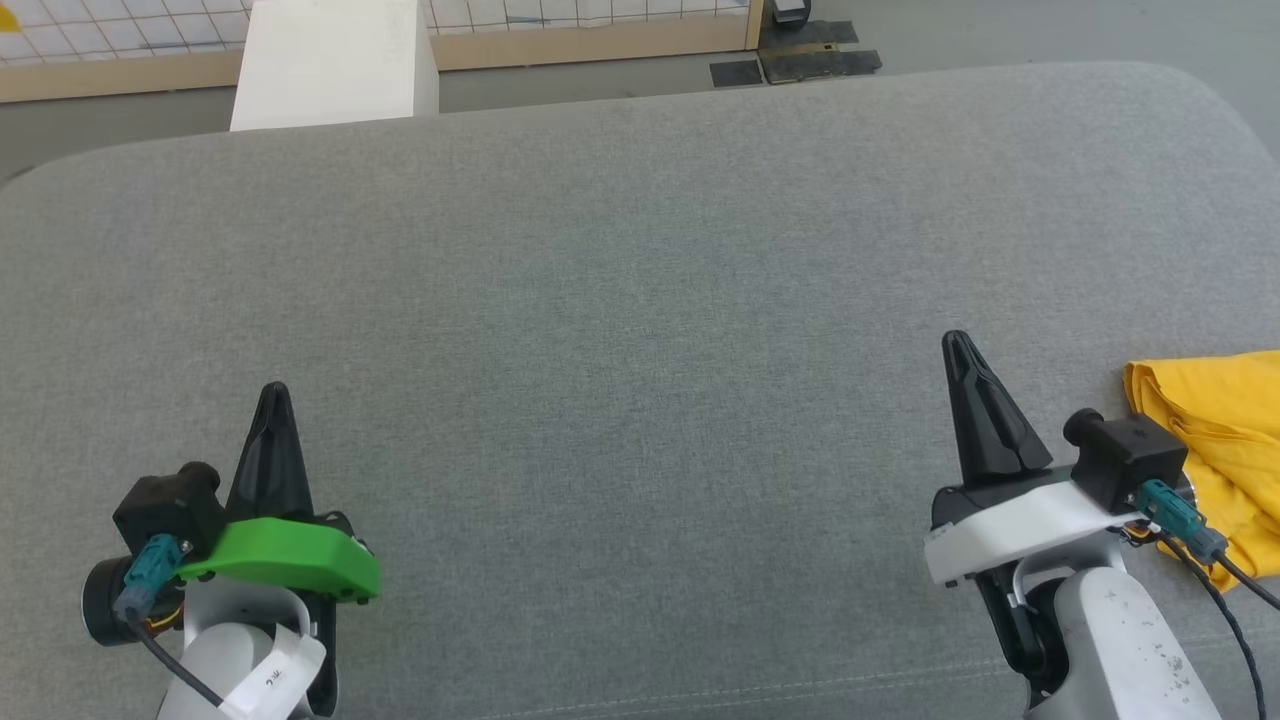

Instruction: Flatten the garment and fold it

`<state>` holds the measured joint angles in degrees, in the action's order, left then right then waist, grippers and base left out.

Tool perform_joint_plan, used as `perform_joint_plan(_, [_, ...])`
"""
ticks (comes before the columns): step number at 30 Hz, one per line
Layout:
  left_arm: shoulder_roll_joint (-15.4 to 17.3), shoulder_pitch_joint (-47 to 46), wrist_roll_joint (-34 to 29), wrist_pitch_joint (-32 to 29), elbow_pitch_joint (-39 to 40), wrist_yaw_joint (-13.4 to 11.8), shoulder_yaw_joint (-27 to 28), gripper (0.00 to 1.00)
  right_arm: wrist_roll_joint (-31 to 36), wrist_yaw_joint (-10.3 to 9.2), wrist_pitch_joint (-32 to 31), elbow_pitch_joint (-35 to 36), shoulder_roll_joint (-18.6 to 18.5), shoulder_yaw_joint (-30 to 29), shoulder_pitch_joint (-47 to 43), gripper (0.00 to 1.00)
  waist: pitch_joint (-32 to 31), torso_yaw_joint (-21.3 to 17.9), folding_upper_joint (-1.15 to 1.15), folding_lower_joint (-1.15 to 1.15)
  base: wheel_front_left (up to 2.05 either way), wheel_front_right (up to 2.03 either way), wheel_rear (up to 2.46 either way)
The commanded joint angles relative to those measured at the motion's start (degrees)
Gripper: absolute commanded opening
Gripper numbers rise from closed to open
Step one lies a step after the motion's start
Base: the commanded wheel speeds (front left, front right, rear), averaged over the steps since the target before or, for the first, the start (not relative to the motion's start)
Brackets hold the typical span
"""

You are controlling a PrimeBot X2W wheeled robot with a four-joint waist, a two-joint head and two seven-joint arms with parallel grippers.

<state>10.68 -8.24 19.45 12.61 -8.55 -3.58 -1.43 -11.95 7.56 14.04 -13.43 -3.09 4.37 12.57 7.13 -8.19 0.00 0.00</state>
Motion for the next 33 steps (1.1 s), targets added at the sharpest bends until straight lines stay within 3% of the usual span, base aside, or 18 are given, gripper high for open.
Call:
perform_joint_plan(1, [-0.4, 0.6, -0.9, -0.3, 0.4, 0.2, 0.1, 0.0, 0.6, -0.01, -0.4, 0.6, 0.0, -0.1, -0.9, 0.0, -0.1, 0.1, 0.0, 0.0, 0.0, 0.0, 0.0])
perform_joint_plan(33, [-2.4, 2.6, -5.9, -3.7, 2.6, 1.1, 0.4, 0.0, 3.7, -0.02, -4.1, 4.1, 0.1, -1.3, -4.0, 0.0, -2.0, 2.3, 0.0, 0.0, 0.0, 0.0, 0.0])
